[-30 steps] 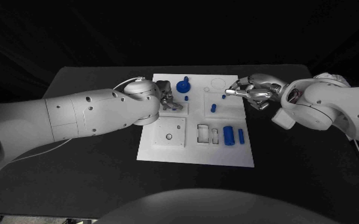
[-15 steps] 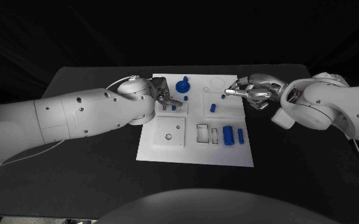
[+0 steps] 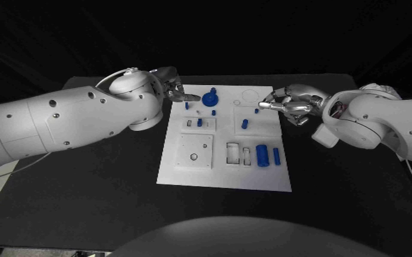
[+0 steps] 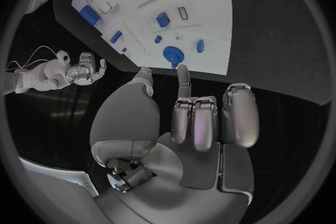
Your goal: Assemble the parts on the task board
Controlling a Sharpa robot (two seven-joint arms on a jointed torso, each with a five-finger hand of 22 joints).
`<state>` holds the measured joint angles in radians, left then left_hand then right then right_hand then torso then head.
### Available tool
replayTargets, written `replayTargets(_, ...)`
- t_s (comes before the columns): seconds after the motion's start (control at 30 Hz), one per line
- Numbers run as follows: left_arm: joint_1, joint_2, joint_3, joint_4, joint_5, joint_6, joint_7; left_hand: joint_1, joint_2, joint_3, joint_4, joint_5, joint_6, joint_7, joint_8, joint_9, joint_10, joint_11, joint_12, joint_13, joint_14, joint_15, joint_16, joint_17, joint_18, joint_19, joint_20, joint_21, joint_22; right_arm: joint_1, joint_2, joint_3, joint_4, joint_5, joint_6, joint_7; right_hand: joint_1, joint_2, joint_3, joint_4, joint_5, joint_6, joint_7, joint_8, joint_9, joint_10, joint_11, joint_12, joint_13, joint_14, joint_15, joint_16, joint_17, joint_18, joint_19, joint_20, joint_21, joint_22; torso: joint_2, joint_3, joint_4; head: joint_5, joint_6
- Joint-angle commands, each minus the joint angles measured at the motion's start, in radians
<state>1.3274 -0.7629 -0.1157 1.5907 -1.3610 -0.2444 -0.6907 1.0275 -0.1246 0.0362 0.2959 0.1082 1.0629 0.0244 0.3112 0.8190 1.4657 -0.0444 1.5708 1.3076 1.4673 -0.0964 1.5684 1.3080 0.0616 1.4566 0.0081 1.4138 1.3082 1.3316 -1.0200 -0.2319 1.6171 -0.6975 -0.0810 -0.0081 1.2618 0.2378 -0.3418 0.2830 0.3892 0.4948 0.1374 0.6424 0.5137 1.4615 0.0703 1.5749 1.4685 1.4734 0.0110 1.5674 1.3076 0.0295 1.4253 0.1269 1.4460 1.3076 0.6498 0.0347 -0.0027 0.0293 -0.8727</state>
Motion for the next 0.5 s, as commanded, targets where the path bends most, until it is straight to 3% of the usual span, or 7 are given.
replayTargets(0.03,0.022,-0.02,0.002,0.005,0.004,-0.03,0.016,0.031,0.025,0.019,-0.002,0.075,-0.003,-0.008,0.013,0.012,0.105,-0.01,0.0,0.263,0.103,-0.009,0.002,0.263,-0.009,0.012,-0.001,0.008,0.056,-0.001,-0.001,0.0,0.001,-0.001,0.001,0.019,-0.014,-0.001,-0.002,0.008,0.001,-0.003,0.002,0.005,0.002,0.109,-0.009,-0.004,0.102,0.097,0.003,0.003,0.263,0.015,-0.004,-0.001,-0.002,0.204,-0.003,0.0016,0.0008,0.003,0.0)
replayTargets(0.13,0.034,-0.027,0.001,-0.019,0.007,0.0,0.013,0.078,0.041,0.036,-0.005,0.157,-0.007,-0.01,0.025,0.023,0.105,-0.012,0.0,0.263,0.103,-0.011,0.002,0.263,-0.011,0.015,-0.003,0.014,0.066,-0.001,-0.003,0.0,0.004,-0.001,-0.004,0.028,-0.017,0.0,-0.003,0.008,0.001,-0.002,0.001,0.005,0.002,0.109,-0.009,-0.004,0.102,0.097,0.003,0.003,0.263,0.013,0.001,0.0,0.002,0.206,-0.005,0.0026,0.0023,0.006,0.0)
replayTargets(0.2,0.038,-0.023,0.001,-0.042,0.012,0.033,0.006,0.103,0.046,0.046,-0.006,0.183,-0.003,-0.014,0.035,0.031,0.105,-0.015,0.0,0.263,0.103,-0.012,0.002,0.263,-0.013,0.018,-0.004,0.019,0.075,-0.001,-0.005,0.0,0.007,0.0,-0.007,0.035,-0.021,0.0,-0.006,0.008,0.002,-0.001,0.001,0.006,0.002,0.109,-0.009,-0.004,0.102,0.097,0.003,0.003,0.263,0.01,0.012,0.0,0.011,0.21,-0.004,0.0025,0.0041,0.008,0.0)
replayTargets(0.33,0.04,-0.004,-0.004,-0.091,0.032,0.076,-0.001,0.118,0.047,0.054,-0.004,0.176,0.01,-0.02,0.054,0.045,0.105,-0.019,0.0,0.263,0.103,-0.015,0.002,0.263,-0.014,0.021,-0.006,0.024,0.083,-0.001,-0.009,0.0,0.011,0.0,-0.006,0.043,-0.028,0.001,-0.009,0.007,0.004,0.003,0.0,0.008,0.003,0.109,-0.01,-0.004,0.102,0.097,0.002,0.003,0.263,0.006,0.028,-0.001,0.024,0.217,0.0,0.0007,0.0071,0.011,0.0)
replayTargets(0.5,0.032,0.042,-0.008,-0.172,0.048,0.094,0.017,0.106,0.044,0.051,-0.002,0.167,0.011,-0.02,0.062,0.053,0.105,-0.02,0.0,0.263,0.103,-0.016,0.002,0.263,-0.015,0.021,-0.007,0.026,0.085,-0.001,-0.015,0.0,0.016,0.0,0.001,0.044,-0.038,0.005,-0.014,0.007,0.005,0.009,-0.002,0.01,0.004,0.109,-0.012,-0.004,0.102,0.097,0.0,0.003,0.263,0.001,0.046,-0.002,0.039,0.224,0.005,0.0,0.0112,0.006,0.0)
